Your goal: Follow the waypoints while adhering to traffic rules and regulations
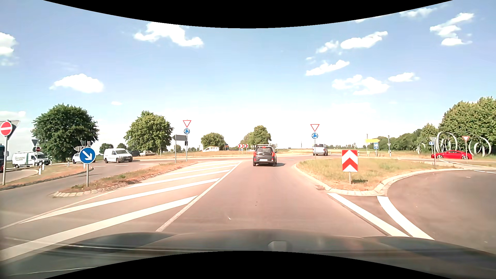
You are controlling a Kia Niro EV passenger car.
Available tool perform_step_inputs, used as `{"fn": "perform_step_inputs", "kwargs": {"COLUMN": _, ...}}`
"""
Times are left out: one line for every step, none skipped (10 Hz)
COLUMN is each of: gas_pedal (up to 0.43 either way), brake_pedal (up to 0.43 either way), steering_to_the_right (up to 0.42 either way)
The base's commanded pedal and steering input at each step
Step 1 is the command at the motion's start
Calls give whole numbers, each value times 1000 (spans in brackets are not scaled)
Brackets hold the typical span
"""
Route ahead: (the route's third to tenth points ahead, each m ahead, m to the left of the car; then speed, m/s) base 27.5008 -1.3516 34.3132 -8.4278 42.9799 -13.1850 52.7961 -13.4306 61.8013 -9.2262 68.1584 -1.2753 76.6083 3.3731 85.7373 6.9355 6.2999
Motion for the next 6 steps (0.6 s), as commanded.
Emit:
{"fn": "perform_step_inputs", "kwargs": {"gas_pedal": 0, "brake_pedal": 226, "steering_to_the_right": 1}}
{"fn": "perform_step_inputs", "kwargs": {"gas_pedal": 0, "brake_pedal": 244, "steering_to_the_right": 1}}
{"fn": "perform_step_inputs", "kwargs": {"gas_pedal": 0, "brake_pedal": 250, "steering_to_the_right": 1}}
{"fn": "perform_step_inputs", "kwargs": {"gas_pedal": 0, "brake_pedal": 250, "steering_to_the_right": 1}}
{"fn": "perform_step_inputs", "kwargs": {"gas_pedal": 0, "brake_pedal": 250, "steering_to_the_right": 1}}
{"fn": "perform_step_inputs", "kwargs": {"gas_pedal": 0, "brake_pedal": 250, "steering_to_the_right": 1}}
